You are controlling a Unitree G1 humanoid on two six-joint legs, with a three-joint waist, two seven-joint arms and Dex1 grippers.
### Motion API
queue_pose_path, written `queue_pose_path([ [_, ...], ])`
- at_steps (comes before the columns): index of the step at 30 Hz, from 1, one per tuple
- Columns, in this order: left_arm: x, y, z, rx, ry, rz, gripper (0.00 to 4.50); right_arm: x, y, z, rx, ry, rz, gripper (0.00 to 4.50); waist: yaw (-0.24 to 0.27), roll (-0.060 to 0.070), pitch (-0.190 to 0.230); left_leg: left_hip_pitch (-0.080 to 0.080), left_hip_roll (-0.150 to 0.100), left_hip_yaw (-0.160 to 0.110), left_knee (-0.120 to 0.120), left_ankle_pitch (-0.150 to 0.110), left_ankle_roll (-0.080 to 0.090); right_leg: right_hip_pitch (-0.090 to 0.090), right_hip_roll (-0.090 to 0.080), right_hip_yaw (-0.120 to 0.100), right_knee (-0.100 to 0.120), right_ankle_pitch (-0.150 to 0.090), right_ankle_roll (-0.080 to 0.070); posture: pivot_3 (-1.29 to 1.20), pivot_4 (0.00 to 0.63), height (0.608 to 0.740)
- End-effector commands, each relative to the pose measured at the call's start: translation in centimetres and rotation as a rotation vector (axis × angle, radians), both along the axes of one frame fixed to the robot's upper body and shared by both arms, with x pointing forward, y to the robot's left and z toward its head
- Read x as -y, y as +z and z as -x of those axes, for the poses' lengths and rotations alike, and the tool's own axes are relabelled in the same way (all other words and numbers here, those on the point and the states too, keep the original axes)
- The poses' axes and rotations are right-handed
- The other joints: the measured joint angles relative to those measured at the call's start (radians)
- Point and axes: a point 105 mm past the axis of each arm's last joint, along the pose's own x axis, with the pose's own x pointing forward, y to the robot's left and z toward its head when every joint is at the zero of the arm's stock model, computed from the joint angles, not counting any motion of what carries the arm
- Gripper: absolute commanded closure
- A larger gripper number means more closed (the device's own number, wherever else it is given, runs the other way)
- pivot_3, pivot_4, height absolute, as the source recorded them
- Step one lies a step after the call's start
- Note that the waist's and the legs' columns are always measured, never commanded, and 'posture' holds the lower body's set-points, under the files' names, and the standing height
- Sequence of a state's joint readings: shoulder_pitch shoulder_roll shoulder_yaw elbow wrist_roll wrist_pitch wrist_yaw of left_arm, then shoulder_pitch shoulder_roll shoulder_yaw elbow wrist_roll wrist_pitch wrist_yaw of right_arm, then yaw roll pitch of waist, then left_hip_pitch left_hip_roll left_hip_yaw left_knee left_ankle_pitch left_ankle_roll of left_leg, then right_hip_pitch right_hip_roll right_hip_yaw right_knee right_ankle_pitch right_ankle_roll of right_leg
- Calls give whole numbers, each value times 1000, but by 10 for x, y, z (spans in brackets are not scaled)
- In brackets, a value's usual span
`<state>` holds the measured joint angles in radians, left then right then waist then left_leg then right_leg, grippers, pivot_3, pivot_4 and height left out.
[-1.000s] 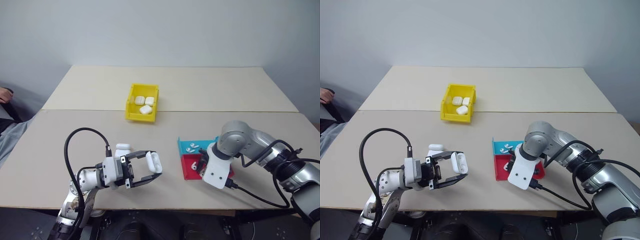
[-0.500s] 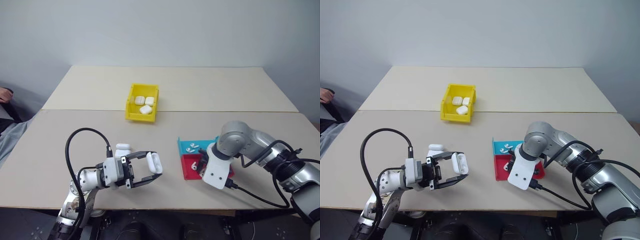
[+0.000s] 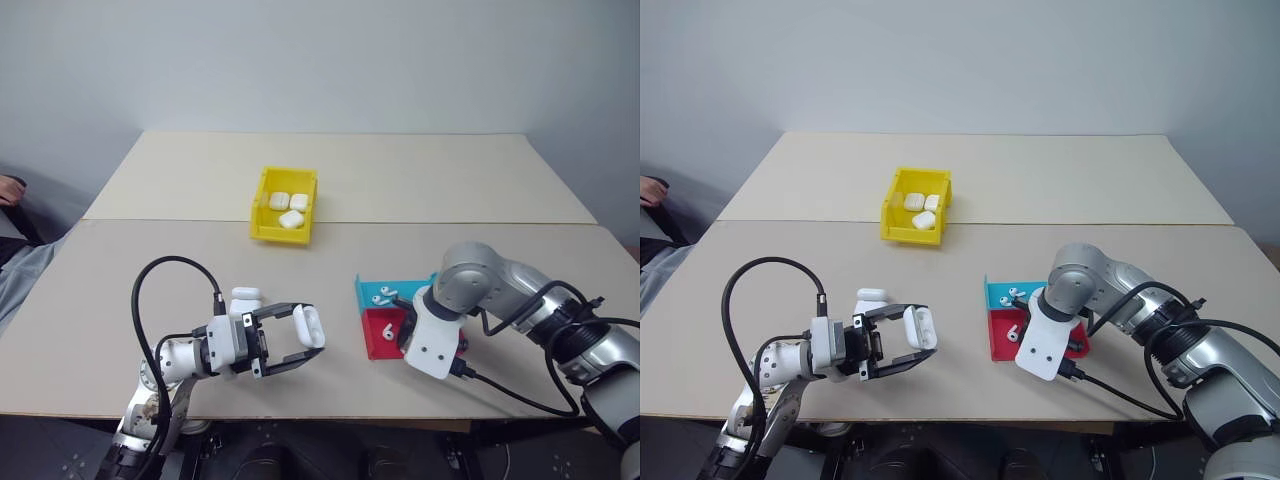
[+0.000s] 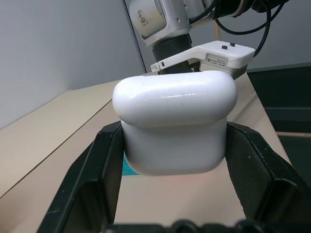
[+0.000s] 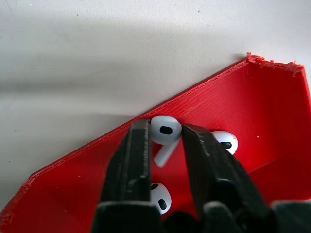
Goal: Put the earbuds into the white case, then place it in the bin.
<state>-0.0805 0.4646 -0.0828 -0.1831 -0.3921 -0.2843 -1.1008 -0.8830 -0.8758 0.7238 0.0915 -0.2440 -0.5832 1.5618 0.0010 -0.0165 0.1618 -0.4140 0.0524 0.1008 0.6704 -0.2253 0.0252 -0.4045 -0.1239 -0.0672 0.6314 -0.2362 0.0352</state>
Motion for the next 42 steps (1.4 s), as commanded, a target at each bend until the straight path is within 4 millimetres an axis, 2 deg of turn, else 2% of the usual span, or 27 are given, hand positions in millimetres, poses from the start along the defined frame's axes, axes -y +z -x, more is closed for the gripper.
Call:
queue_pose_path([
  [1, 1, 7, 1, 41, -5, 14, 1695, 1, 5, 1, 10, 18, 6, 3591, 0, 0, 0, 0, 0, 0, 0, 0, 0, 0, 0, 0, 0, 0, 0, 0, 150, 740],
  [7, 2, 12, 1, 46, -9, 37, 1695, -1, 12, 4, 10, -4, -35, 3591, 0, 0, 0, 0, 0, 0, 0, 0, 0, 0, 0, 0, 0, 0, 0, 0, 150, 740],
  [9, 5, 21, 0, 56, -16, 75, 1695, -3, 29, 7, 1, -43, -114, 3591, 2, 0, 0, 0, 0, 0, 0, 0, 0, 0, 0, 0, 0, 0, 0, 0, 150, 740],
  [12, 13, 39, 1, 73, -53, 134, 1695, 1, 67, 14, -35, -160, -296, 3591, 10, 1, 0, -1, 0, 0, 0, 0, 0, 0, 0, 0, 0, 0, 0, 0, 150, 740],
  [14, 19, 50, 3, 79, -99, 172, 1695, 7, 97, 19, -58, -252, -454, 3591, 17, 1, 0, -1, 0, -1, 0, 0, 1, 0, -1, -1, 0, 0, 0, 0, 150, 740],
  [18, 25, 62, 5, 62, -170, 216, 1695, 10, 142, 32, -116, -362, -774, 3591, 12, 0, 0, 0, 0, -6, 0, -1, 1, 2, -1, -1, -2, 0, 0, 0, 150, 740],
  [23, 34, 75, 2, 77, -267, 222, 1695, 9, 192, 39, -92, -392, -1220, 3591, 9, 1, 0, 0, 0, -6, 0, -1, 1, 1, 0, 0, 0, 1, -1, 0, 150, 740],
  [26, 38, 84, 2, 82, -312, 242, 1695, 1, 210, 44, -99, -351, -1416, 3591, 10, 1, 0, 0, -1, -5, -1, -1, 1, 2, 0, -1, 0, 1, -1, 0, 150, 740],
  [29, 42, 91, 1, 89, -347, 257, 1695, -9, 217, 56, -176, -282, -1554, 3591, 11, 0, 0, -1, -1, -5, -1, -1, 1, 1, 0, -1, -1, 1, -1, 0, 150, 740],
  [32, 44, 94, 0, 98, -360, 260, 1695, -14, 217, 63, -261, -248, -1617, 3591, 11, 1, 0, -1, -1, -4, -1, 0, 1, 1, 0, -1, -2, 1, 0, 0, 150, 740],
  [42, 46, 96, 0, 118, -364, 265, 1695, -35, 192, 64, -423, -214, -1611, 3591, 9, 1, 0, -1, -1, -5, -1, -1, 1, 1, 0, -1, -1, 1, 0, 0, 150, 740],
])
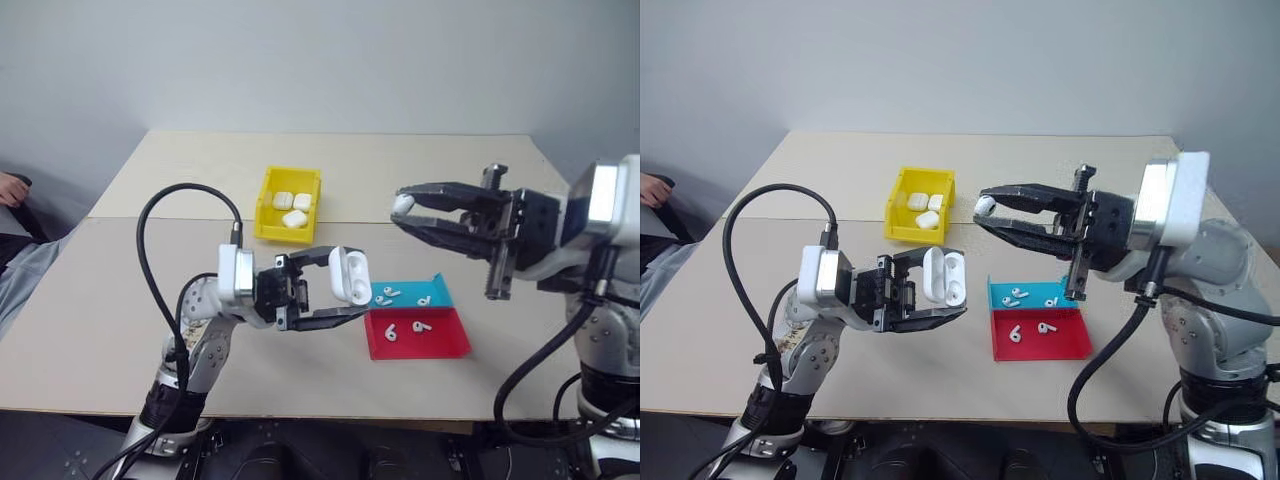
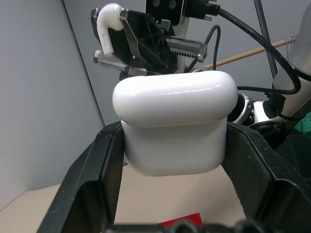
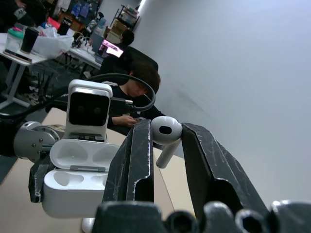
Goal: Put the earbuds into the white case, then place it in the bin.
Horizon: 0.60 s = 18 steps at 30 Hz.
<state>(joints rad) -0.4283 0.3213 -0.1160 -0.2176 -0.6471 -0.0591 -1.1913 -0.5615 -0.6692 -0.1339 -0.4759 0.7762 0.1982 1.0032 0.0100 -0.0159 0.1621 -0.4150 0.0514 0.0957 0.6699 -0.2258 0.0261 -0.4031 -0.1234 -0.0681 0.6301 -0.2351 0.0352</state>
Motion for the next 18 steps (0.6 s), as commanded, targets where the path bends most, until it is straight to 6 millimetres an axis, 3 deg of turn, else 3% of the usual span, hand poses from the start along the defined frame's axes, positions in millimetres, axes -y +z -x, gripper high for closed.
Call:
queue_pose_path([
  [1, 0, 7, 3, 34, 0, 20, 1695, -8, -3, 7, 29, 49, 8, 3591, 0, 0, 0, 0, 0, 0, 0, 0, 0, 0, 0, 0, 0, 0, 0, 0, 150, 740],
  [18, 1, 6, 5, 33, 8, 19, 1695, -21, -29, -1, 58, 64, 111, 3591, 1, 0, 0, 0, 0, 0, 0, 0, 0, 0, 0, 0, 0, 0, 0, 0, 150, 740],
])
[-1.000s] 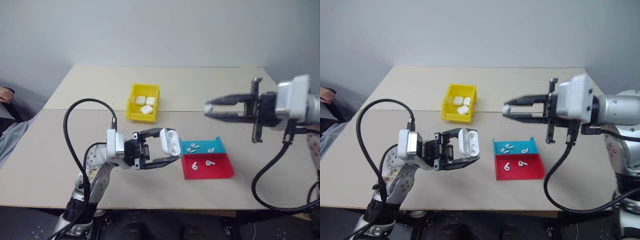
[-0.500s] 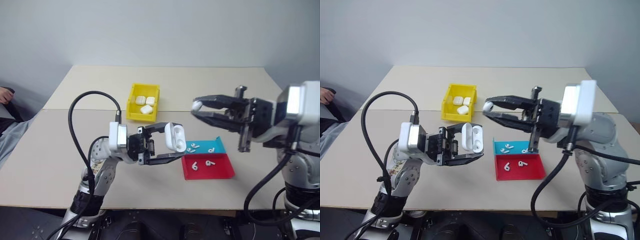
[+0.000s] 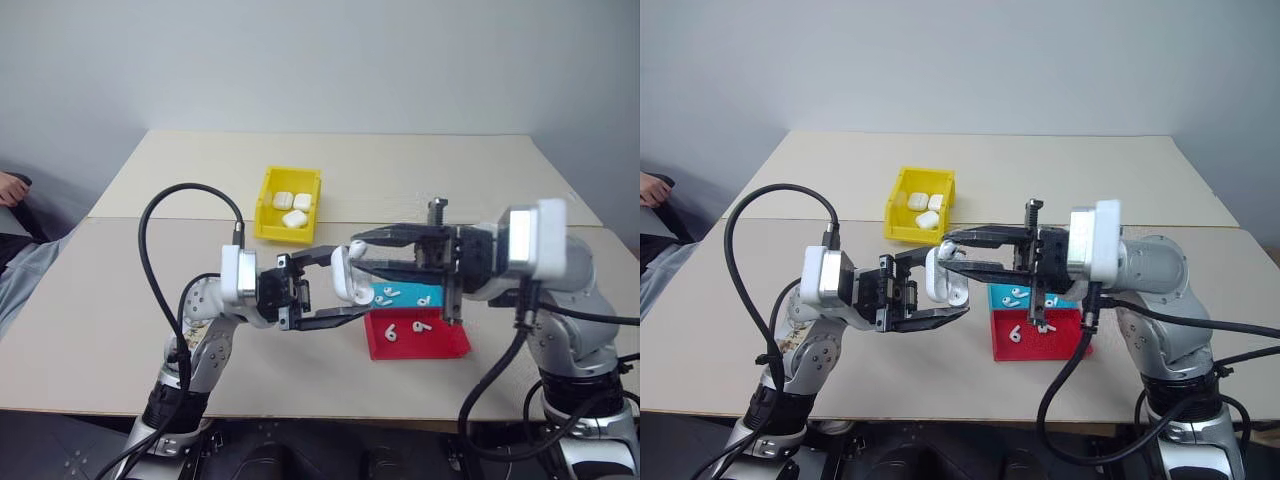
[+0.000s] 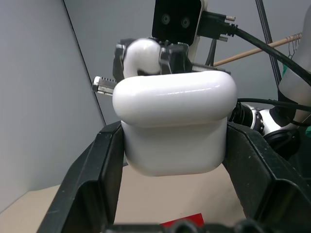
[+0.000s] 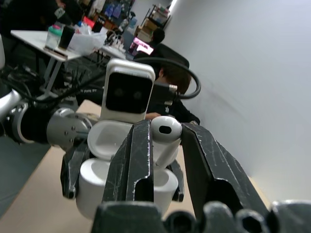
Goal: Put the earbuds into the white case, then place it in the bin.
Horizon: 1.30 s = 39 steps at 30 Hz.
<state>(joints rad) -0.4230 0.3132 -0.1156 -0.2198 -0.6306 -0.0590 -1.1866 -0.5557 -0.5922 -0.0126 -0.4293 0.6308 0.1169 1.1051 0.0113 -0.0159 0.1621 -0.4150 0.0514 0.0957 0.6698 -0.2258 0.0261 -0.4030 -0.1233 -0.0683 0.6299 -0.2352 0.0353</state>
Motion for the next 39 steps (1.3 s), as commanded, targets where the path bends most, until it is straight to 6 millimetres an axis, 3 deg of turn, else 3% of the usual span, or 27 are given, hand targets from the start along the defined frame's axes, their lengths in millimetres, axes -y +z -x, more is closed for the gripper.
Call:
queue_pose_path([
  [1, -1, 7, 6, 34, -3, 22, 1695, 1, 0, 3, 44, -4, 18, 3591, 0, 0, 0, 0, 0, 0, 0, 0, 0, 0, 0, 0, 0, 0, 0, 0, 150, 740],
  [15, -1, 7, 5, 39, -1, 22, 1695, 4, -9, -3, 49, -33, 58, 3591, 0, 0, 0, 0, 0, 0, 0, 0, 0, 0, 0, 0, 0, 0, 0, 0, 150, 740],
  [21, -1, 7, 5, 38, 2, 21, 1695, 4, -15, -5, 59, -33, 89, 1923, 0, 0, 0, 0, 0, 0, 0, 0, 0, 0, 0, 0, 0, 0, 0, 0, 150, 740],
  [28, -2, 3, 2, 36, 17, 8, 1695, 8, -14, -4, 62, -25, 94, 1923, 0, 0, 0, 0, 0, 1, 0, 0, 0, 0, 0, 0, 0, 0, 0, 0, 150, 740],
  [32, -9, -9, -1, 30, 48, -68, 1695, 26, -1, 1, -1, -15, 99, 1923, 0, 0, 0, 0, 0, 1, 0, 0, 0, 0, 0, 0, 0, 0, 0, 0, 150, 740],
  [36, -21, -25, -1, 17, 70, -138, 1695, 47, -1, -21, -58, -141, 268, 1923, -2, 0, 0, 0, 0, 0, 0, 0, 0, 0, 0, 0, 0, 0, 0, 0, 150, 740],
  [39, -32, -39, -1, -3, 89, -187, 1695, 64, -21, -56, -68, -325, 532, 1923, -5, 0, 0, 1, 0, 1, -1, 0, 0, -1, 0, 0, 0, 0, -1, 0, 150, 740],
])
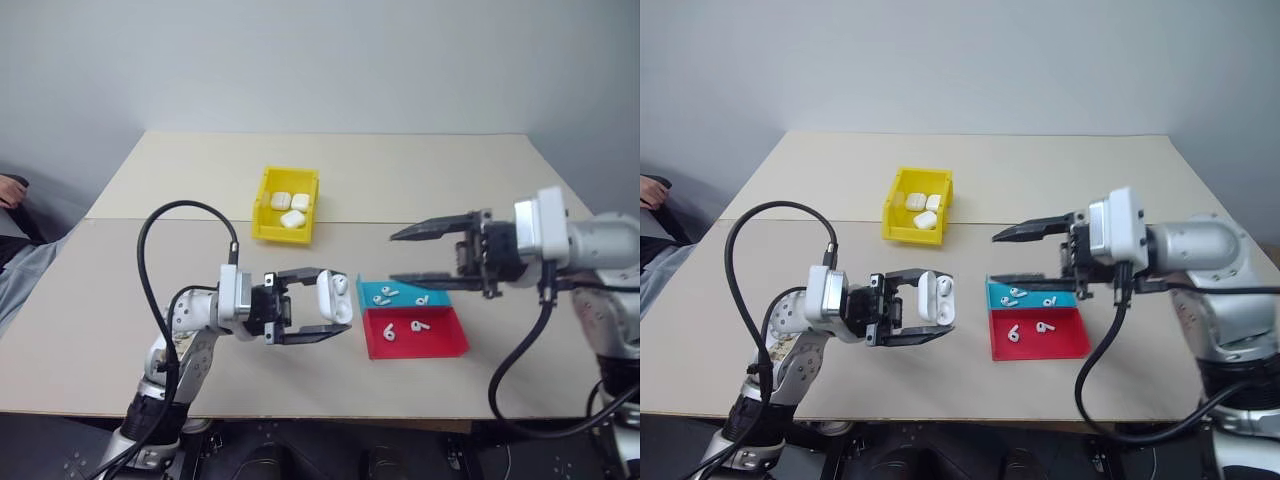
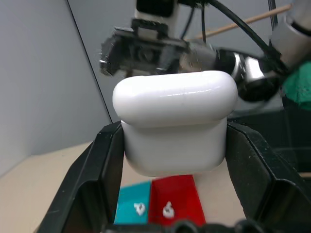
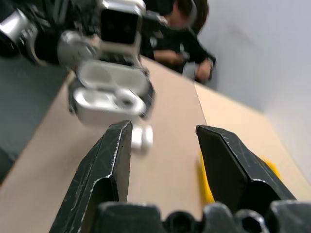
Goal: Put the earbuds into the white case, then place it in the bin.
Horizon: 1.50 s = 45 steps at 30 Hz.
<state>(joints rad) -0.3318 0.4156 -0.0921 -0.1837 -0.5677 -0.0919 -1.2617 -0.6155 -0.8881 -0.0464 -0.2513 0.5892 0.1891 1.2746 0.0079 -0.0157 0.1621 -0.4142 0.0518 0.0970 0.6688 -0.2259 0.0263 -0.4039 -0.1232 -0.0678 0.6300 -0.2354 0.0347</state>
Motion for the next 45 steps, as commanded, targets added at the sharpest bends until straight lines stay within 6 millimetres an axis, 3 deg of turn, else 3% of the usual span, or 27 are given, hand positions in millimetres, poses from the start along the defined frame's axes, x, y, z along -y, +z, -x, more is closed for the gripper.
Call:
queue_pose_path([
  [1, -12, -6, 2, 26, 25, -31, 1695, 17, -19, -32, 26, -164, 272, 1923, -4, 0, 0, 0, 0, 1, 0, 0, 0, 0, 0, 0, 0, 0, 0, 0, 150, 740],
  [4, -17, -18, 5, 18, 41, -61, 1695, 28, -41, -62, 33, -249, 502, 1923, -10, 0, 0, 0, 0, 2, -1, 0, 0, -1, 0, 0, 0, 0, 0, 0, 150, 740],
  [7, -20, -28, 10, 4, 59, -83, 1695, 23, -56, -87, 13, -264, 638, 1923, -18, 0, 0, -1, 0, 4, -2, 0, 0, -3, 0, 1, 0, 0, 0, 0, 150, 740],
  [13, -25, -36, 15, -10, 101, -101, 1695, 7, -76, -109, 98, -175, 872, 1923, -22, 1, 0, -2, 0, 5, -2, 1, -1, -4, 0, 1, 0, 0, 0, 0, 150, 740],
  [23, -23, -39, 23, -14, 123, -99, 1695, -12, -101, -119, 106, -7, 1065, 1923, -22, 1, 1, -2, 1, 6, -2, 1, -1, -4, 0, 1, 1, 0, 0, 0, 150, 740],
  [35, -22, -39, 23, -3, 146, -99, 1695, -15, -118, -127, 111, -1, 1082, 1923, -23, 2, 1, -2, 1, 7, -3, 2, -3, -5, 0, 1, 1, 0, -1, 0, 150, 740],
  [45, -21, -39, 23, -1, 148, -101, 1695, -16, -121, -128, 110, 1, 1078, 1923, -24, 2, 1, -1, 1, 7, -3, 3, -5, -5, 0, 1, 1, 0, -1, 0, 150, 740],
])
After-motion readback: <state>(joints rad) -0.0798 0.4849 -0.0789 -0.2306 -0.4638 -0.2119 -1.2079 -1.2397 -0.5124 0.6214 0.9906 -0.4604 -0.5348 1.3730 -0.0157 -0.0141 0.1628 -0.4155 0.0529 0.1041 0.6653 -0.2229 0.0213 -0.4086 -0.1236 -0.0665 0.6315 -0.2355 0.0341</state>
